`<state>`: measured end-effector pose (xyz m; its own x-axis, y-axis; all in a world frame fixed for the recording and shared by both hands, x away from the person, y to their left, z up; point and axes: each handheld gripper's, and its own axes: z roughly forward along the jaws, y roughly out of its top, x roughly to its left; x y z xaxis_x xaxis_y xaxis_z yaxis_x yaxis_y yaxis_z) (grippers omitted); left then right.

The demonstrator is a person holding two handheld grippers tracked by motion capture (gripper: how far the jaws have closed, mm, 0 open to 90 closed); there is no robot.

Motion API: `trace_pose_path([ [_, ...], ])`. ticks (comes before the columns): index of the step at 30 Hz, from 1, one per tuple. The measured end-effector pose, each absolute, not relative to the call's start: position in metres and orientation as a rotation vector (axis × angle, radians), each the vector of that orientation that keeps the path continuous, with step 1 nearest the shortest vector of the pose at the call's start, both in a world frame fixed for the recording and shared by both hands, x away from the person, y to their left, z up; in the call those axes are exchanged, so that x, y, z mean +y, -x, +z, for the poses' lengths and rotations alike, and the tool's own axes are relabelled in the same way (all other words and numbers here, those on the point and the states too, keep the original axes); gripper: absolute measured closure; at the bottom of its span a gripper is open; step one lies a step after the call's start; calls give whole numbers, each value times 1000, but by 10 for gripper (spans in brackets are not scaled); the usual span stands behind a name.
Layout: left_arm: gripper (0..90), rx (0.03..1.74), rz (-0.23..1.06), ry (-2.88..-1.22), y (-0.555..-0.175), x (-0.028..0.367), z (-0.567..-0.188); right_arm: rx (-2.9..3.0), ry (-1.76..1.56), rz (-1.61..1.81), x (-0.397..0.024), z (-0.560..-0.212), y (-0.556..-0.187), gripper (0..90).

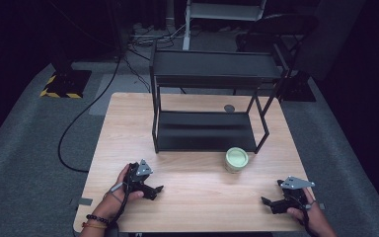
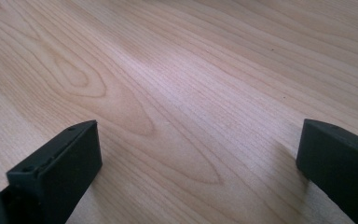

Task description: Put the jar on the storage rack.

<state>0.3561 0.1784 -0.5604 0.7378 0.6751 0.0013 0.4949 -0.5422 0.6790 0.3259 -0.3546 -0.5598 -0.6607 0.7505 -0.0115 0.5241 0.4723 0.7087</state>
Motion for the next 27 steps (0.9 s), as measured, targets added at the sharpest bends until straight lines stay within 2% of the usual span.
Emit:
trace_pose_path([
  [27,1,881,345,-2259,-355,179,-561,2425,-1082,925,-354,-552,-325,25],
])
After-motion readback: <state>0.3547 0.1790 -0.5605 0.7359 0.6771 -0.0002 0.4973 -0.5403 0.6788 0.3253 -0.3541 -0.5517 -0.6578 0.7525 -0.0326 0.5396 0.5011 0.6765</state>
